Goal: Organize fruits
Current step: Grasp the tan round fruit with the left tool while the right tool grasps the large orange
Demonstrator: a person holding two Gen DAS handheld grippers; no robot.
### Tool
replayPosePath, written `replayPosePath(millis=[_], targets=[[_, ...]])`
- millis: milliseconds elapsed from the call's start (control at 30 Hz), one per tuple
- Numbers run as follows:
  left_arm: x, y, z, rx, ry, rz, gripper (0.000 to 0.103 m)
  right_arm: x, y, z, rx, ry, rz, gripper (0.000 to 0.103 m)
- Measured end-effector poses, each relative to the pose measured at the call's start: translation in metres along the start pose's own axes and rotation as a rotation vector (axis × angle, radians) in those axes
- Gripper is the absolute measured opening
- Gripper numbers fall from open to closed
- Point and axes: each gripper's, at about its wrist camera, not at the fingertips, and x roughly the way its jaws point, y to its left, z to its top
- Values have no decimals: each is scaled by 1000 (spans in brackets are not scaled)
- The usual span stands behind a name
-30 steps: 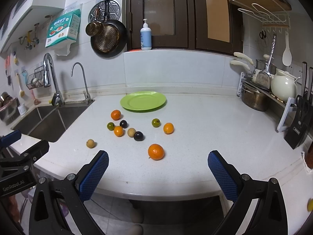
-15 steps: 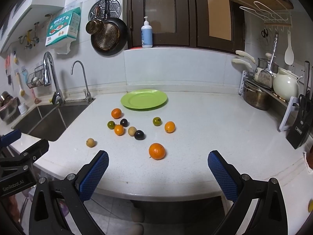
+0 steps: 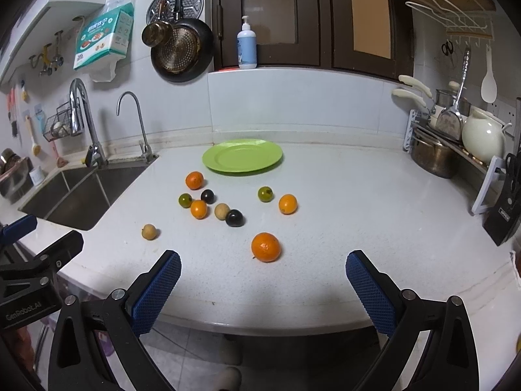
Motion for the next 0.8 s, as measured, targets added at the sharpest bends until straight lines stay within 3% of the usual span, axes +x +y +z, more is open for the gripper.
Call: replayPosePath(millis=[133,433,800], targets=[[15,2,0,7,6,2,101,13,0,1,11,20,-5,102],[56,8,1,22,31,13,88,53,6,0,13,70,-12,100],[121,14,-3,37,151,-31,71,109,13,-1,22,169,-23,84]])
